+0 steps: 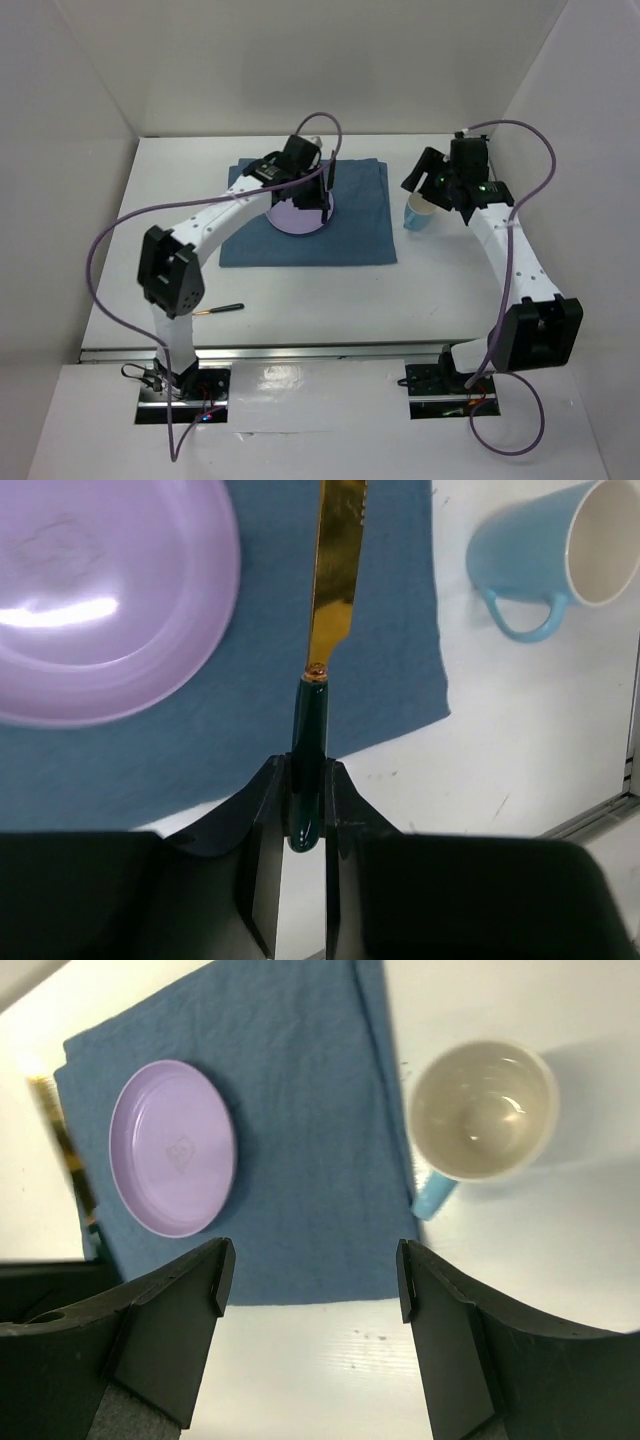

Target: Set the dinner table for one person

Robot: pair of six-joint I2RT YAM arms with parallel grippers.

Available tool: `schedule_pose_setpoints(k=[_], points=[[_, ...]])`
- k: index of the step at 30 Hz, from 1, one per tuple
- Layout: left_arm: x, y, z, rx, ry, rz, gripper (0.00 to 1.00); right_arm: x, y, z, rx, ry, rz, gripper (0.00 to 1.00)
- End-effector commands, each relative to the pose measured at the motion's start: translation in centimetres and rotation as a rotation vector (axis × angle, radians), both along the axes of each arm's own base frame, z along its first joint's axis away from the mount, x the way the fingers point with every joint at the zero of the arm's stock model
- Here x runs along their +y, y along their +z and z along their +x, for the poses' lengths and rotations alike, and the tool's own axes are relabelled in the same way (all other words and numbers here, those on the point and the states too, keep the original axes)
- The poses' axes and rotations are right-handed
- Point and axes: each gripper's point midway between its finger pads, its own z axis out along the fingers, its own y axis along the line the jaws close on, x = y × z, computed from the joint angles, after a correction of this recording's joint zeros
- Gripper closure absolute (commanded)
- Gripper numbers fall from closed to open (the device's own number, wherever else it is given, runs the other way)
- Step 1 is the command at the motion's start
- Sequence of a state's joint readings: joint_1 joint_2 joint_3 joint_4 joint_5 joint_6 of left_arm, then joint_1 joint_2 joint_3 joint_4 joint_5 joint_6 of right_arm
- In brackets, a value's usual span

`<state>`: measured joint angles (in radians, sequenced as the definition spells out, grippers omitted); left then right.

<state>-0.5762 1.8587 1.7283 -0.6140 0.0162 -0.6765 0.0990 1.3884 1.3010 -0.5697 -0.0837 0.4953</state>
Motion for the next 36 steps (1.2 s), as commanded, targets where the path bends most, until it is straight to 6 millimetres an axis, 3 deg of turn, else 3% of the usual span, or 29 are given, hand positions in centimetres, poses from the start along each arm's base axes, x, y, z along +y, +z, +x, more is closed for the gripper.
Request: schedule_pose_setpoints(k=[1, 2, 4, 5, 6, 9, 12, 13, 19, 22, 25, 27, 29, 30, 33, 34, 35, 36], points=[[-3.5, -1.4, 1.9, 0.052, 0.004, -0.052, 1.0, -1.4, 0.3, -2.2, -0.005, -0.004, 0.006, 0.22], [-4.7, -1.0, 2.4, 0.043, 0.0, -0.069, 1.0, -1.9, 0.5, -2.8, -0.011, -0.018, 0.007, 0.22], [-5.9, -2.5, 3.0, 0.062, 0.004, -0.072, 1.0, -2.3, -0.3, -3.7, 0.003, -0.023, 0.013, 0.22], [-6.4, -4.6, 3.5, 0.089, 0.012, -0.06, 1.0, -2.3, -0.2, -4.2, 0.001, -0.023, 0.013, 0.22], [-6.9, -4.3, 4.3, 0.075, 0.011, -0.071, 1.0, -2.5, -0.3, -4.5, 0.004, -0.026, 0.019, 0.22], [-8.8, -6.6, 5.1, 0.093, 0.001, -0.065, 1.0, -2.8, -0.4, -5.2, 0.012, -0.029, 0.012, 0.22], [-9.2, -8.9, 5.5, 0.135, 0.019, -0.051, 1.0, -3.2, -0.8, -5.3, 0.02, -0.032, 0.004, 0.22], [-9.7, -8.9, 5.1, 0.143, 0.021, -0.059, 1.0, -3.2, -1.0, -5.5, 0.03, -0.032, 0.003, 0.22], [-8.8, -12.5, 4.6, 0.191, 0.076, -0.02, 1.0, -3.4, -1.5, -5.8, 0.047, -0.028, 0.002, 0.22], [-9.0, -13.2, 4.2, 0.211, 0.056, -0.019, 0.71, -3.2, -1.5, -5.8, 0.047, -0.021, 0.008, 0.22], [-9.0, -14.0, 4.0, 0.228, 0.05, -0.015, 0.53, -3.2, -1.5, -5.8, 0.047, -0.021, 0.008, 0.22], [-8.9, -13.4, 3.9, 0.224, 0.05, -0.019, 0.36, -3.2, -1.5, -5.8, 0.047, -0.021, 0.008, 0.22], [-9.2, -12.9, 3.4, 0.215, 0.033, -0.017, 0.27, -3.2, -1.3, -5.9, 0.046, -0.015, 0.001, 0.21], [-9.2, -12.9, 3.4, 0.215, 0.033, -0.018, 0.26, -3.2, -1.3, -5.9, 0.046, -0.015, 0.001, 0.21], [-9.0, -10.1, 3.1, 0.182, 0.016, -0.029, 0.27, -3.2, -0.7, -6.1, 0.035, -0.015, 0.001, 0.21], [-8.9, -8.7, 3.1, 0.16, 0.002, -0.033, 0.29, -3.2, -0.4, -6.2, 0.026, -0.015, 0.001, 0.21], [-8.7, -5.9, 2.7, 0.114, -0.003, -0.041, 0.32, -3.2, -0.1, -6.0, 0.017, -0.015, 0.001, 0.21], [-7.7, -4.7, 2.0, 0.106, 0.004, -0.019, 0.35, -3.2, -0.1, -6.0, 0.017, -0.015, 0.001, 0.21]])
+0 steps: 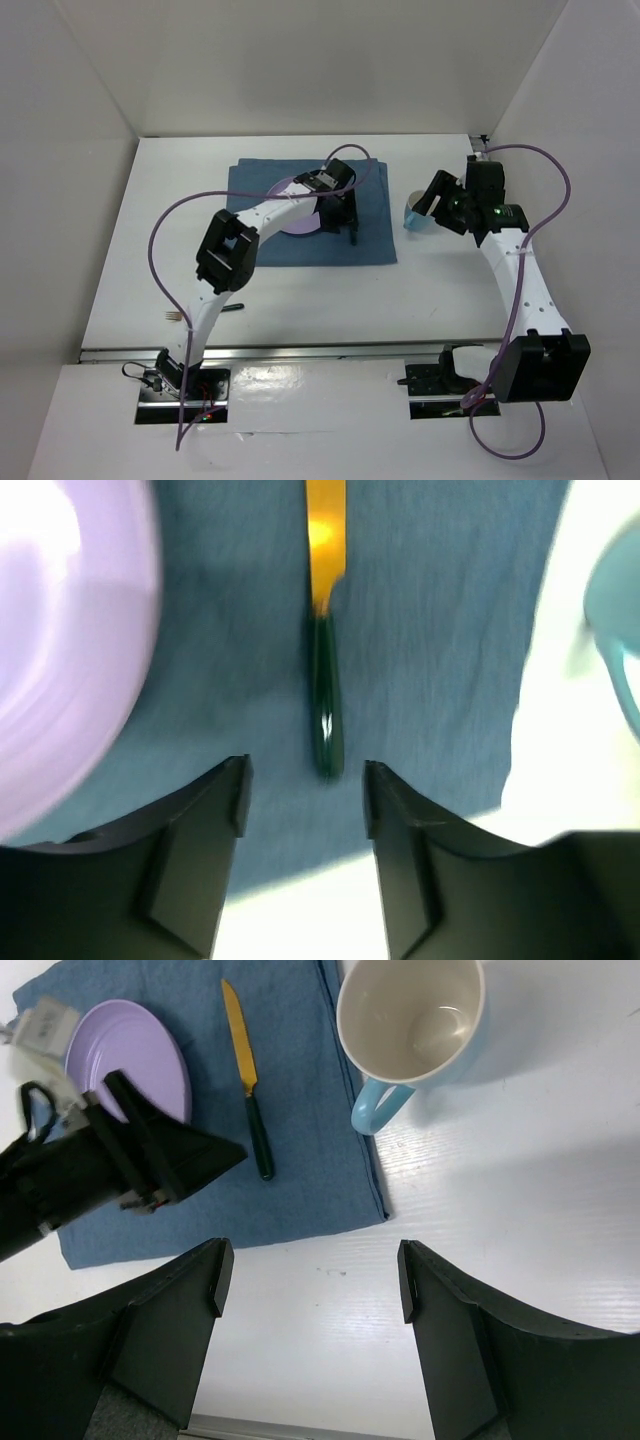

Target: Set the dinner table for one person

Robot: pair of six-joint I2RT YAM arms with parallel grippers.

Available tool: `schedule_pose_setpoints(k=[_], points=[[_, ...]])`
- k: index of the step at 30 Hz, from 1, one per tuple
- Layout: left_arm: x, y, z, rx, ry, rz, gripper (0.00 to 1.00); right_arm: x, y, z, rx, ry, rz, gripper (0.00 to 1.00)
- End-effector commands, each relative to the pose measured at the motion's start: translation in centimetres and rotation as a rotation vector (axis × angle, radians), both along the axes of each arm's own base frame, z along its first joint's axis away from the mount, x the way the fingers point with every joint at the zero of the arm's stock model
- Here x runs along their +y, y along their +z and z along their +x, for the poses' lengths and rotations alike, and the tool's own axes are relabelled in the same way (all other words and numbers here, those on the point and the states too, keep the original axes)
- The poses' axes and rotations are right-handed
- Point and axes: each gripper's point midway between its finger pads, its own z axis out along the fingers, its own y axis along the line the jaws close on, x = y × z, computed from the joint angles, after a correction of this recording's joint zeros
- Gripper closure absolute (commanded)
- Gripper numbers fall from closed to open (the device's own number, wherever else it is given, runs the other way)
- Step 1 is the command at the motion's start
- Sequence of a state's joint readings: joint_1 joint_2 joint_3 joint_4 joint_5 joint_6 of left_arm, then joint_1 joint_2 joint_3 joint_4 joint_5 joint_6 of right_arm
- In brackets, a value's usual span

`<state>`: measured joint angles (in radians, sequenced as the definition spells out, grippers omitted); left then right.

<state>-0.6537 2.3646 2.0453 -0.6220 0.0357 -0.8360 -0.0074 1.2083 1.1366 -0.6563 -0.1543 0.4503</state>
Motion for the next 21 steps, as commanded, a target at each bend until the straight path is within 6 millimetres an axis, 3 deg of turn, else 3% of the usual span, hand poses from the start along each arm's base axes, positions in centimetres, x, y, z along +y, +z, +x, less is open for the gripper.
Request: schedule_pose_setpoints(k=[1, 2, 3, 4, 5, 7, 8, 10, 11, 12, 14, 18, 21], points=[[1.4, 10.2, -1.1, -0.17, -0.009, -0.007, 0.37, -0.1, 2.2, -0.5, -0.058, 0.008, -0.007, 0.21], [3.1, 9.5, -2.3, -0.153, 0.008, 0.041, 0.38, 0.0, 2.2, -0.6, -0.06, 0.022, -0.007, 0.21], [4.7, 12.8, -3.3, -0.203, 0.031, 0.038, 0.41, 0.0, 2.2, -0.6, -0.06, 0.022, -0.007, 0.21], [6.2, 13.3, -4.3, -0.205, 0.063, 0.061, 0.43, 0.2, 2.3, -0.6, -0.06, 0.033, 0.001, 0.21], [9.7, 10.8, -5.8, -0.155, 0.144, 0.156, 0.44, 0.2, 2.0, -0.5, -0.062, 0.033, 0.001, 0.21], [13.8, 10.3, -8.0, -0.128, 0.262, 0.204, 0.47, 0.7, 1.8, -0.5, -0.065, 0.055, 0.02, 0.21], [17.4, 9.4, -10.5, -0.083, 0.359, 0.215, 0.43, 0.9, 1.6, -0.4, -0.069, 0.062, 0.026, 0.21], [20.7, 8.2, -12.9, -0.03, 0.455, 0.2, 0.34, 1.4, 1.2, -0.4, -0.062, 0.087, 0.047, 0.21], [22.7, 9.2, -13.8, -0.017, 0.552, 0.12, 0.2, 1.6, 1.5, -0.2, -0.075, 0.094, 0.052, 0.21], [24.5, 6.4, -16.2, 0.056, 0.594, 0.147, 0.12, 1.9, 0.9, 0.0, -0.066, 0.104, 0.053, 0.21], [27.4, 4.7, -18.7, 0.109, 0.721, 0.108, 0.06, 2.4, 0.8, 0.1, -0.066, 0.121, 0.059, 0.21], [30.0, 2.9, -20.0, 0.16, 0.842, 0.076, 0.04, 3.3, 0.5, 0.2, -0.067, 0.149, 0.066, 0.21], [30.7, 1.8, -20.6, 0.216, 0.894, 0.102, 0.04, 3.9, -0.1, 0.0, -0.048, 0.169, 0.067, 0.21]])
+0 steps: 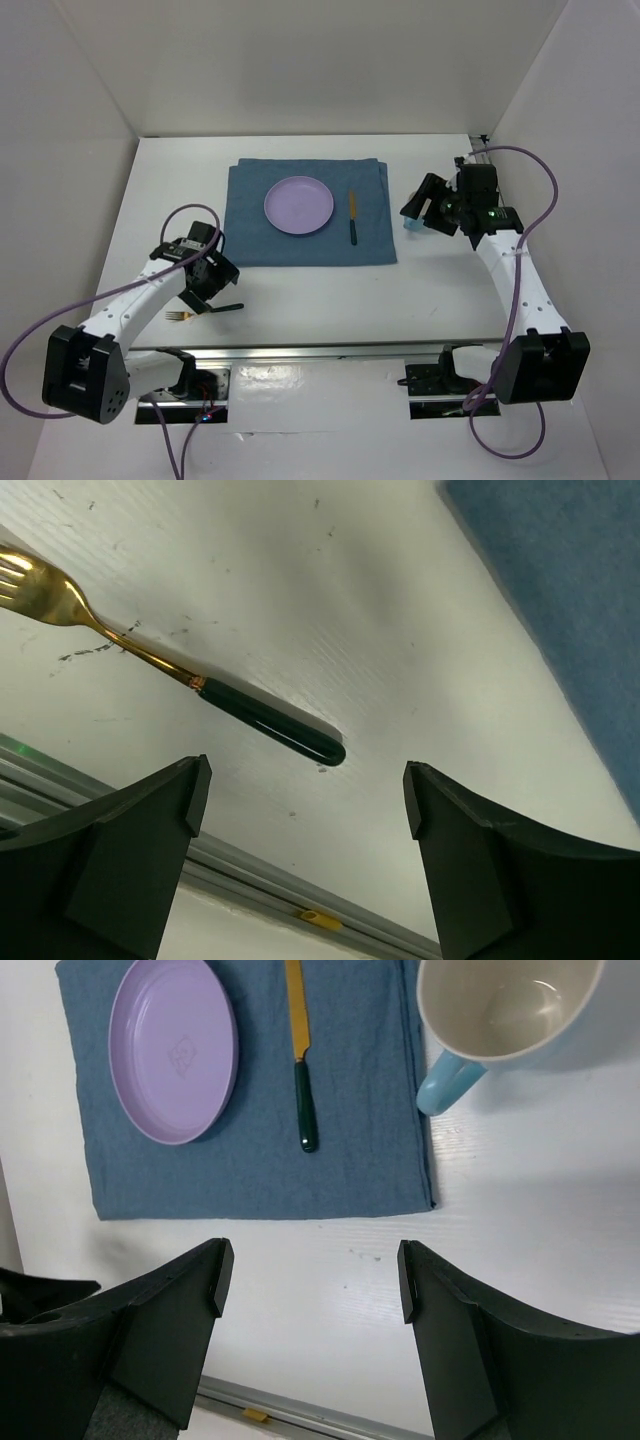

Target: Set the dinner table for one person

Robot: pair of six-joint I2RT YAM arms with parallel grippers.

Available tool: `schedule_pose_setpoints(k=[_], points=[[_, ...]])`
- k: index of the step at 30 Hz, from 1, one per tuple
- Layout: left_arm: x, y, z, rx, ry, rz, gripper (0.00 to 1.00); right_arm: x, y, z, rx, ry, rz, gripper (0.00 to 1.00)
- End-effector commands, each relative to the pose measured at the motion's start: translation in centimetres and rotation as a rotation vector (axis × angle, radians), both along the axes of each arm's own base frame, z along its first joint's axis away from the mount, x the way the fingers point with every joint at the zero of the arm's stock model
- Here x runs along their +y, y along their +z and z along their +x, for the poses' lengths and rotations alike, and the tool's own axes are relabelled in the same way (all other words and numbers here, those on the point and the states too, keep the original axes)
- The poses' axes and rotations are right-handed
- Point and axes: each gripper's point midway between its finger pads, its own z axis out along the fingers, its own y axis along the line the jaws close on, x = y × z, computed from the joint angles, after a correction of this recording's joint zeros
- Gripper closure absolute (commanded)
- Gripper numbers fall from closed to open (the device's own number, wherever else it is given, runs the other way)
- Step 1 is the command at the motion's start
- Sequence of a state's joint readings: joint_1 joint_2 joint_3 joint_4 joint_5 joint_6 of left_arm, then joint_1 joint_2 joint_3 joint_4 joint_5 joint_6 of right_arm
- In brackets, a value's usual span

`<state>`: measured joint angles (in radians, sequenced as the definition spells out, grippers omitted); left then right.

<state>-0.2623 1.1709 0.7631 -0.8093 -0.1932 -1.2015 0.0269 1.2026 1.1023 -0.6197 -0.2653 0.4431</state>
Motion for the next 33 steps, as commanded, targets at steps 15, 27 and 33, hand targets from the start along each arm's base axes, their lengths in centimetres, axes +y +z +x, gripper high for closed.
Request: schedule_pose_setpoints(k=[15, 27, 33], points=[[-0.6, -5.1, -0.8, 0.179, 0.211, -0.012, 0.16, 1.2, -0.3, 0.6, -0.032, 0.06, -0.005, 0.2], [0.7, -5.7, -2.0, 0.187, 0.265, 0.041, 0.75, 1.3, -0.1, 1.0, -0.032, 0.06, -0.005, 0.2], [0.9, 2.4, 3.2, -0.11, 0.021, 0.139, 1.0, 1.3, -0.4, 1.1, -0.023, 0.06, -0.006, 0.2]])
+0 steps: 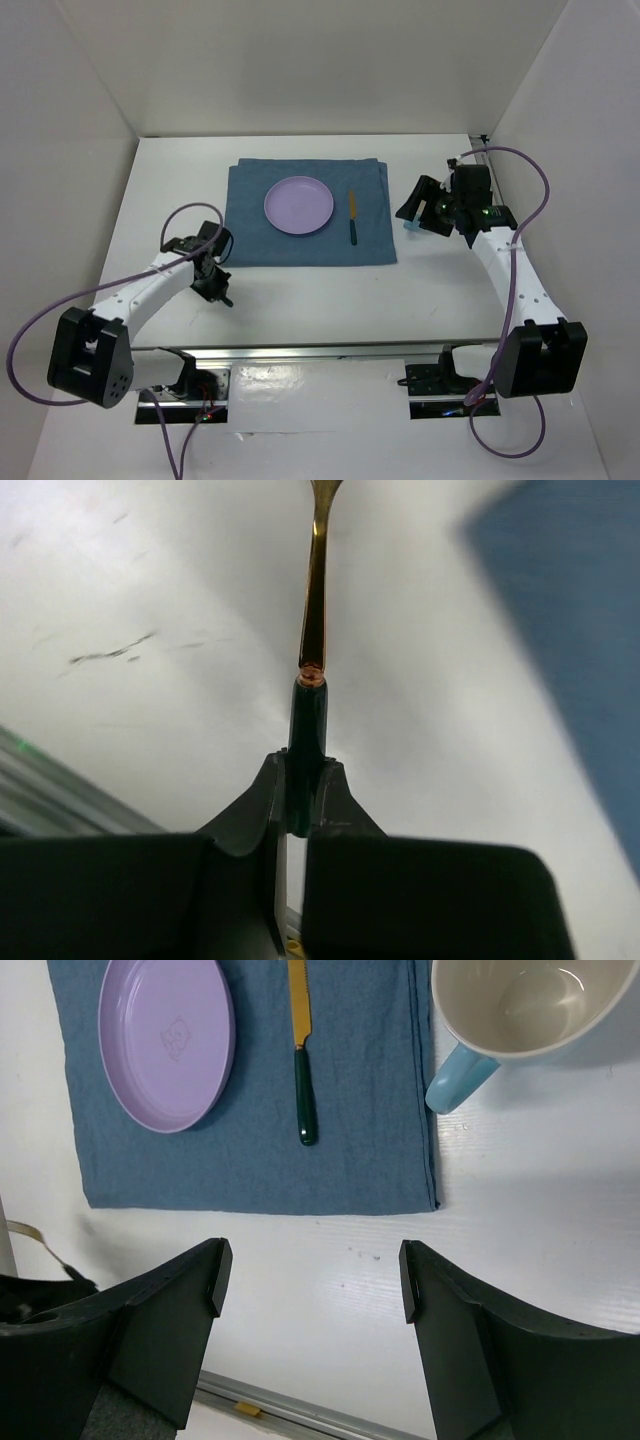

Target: Set the dinner table for one person

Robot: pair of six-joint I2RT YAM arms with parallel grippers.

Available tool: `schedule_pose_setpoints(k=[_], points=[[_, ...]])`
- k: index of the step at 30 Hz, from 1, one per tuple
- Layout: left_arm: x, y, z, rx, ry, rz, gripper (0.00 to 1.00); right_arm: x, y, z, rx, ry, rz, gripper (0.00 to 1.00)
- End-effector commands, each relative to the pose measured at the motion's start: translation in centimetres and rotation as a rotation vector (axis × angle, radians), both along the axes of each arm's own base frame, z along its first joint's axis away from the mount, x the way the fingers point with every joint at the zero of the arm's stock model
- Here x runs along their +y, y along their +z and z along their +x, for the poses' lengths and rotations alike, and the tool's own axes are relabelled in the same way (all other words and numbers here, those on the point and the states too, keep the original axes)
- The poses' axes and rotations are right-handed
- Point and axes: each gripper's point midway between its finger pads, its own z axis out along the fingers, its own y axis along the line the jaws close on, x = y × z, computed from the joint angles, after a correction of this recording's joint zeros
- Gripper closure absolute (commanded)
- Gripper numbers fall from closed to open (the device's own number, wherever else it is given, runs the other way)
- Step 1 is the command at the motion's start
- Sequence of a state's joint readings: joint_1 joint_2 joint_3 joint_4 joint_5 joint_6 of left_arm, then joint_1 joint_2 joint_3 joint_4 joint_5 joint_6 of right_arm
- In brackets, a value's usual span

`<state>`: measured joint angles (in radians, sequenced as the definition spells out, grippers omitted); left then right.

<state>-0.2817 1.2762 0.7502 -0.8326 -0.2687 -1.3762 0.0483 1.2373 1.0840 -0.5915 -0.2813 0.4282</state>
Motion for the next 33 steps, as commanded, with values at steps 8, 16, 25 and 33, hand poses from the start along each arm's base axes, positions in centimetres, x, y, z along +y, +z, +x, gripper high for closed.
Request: schedule_pose_setpoints(k=[8, 16, 25, 33], points=[[-5.6, 9.3, 12.5, -0.15, -0.709, 0.293, 1.0, -0.3, 1.5, 1.2, -0.061, -0.021, -0.025, 0.2], [-7.2, 5.7, 19.7, -0.001, -0.896, 0.286, 1.0, -1.6, 2.8, 0.8, -0.08, -0.07, -0.079, 0.2], [-5.7, 2.2, 20.8, 0.07, -0.906, 0.253, 1.0, -2.1, 2.0, 0.2, -0.055, -0.079, -0.103, 0.2], [-5.3, -0.5, 22.0, 0.108, -0.938, 0.215, 1.0, -2.0, 1.5, 0.5, -0.046, -0.079, -0.104, 0.2]])
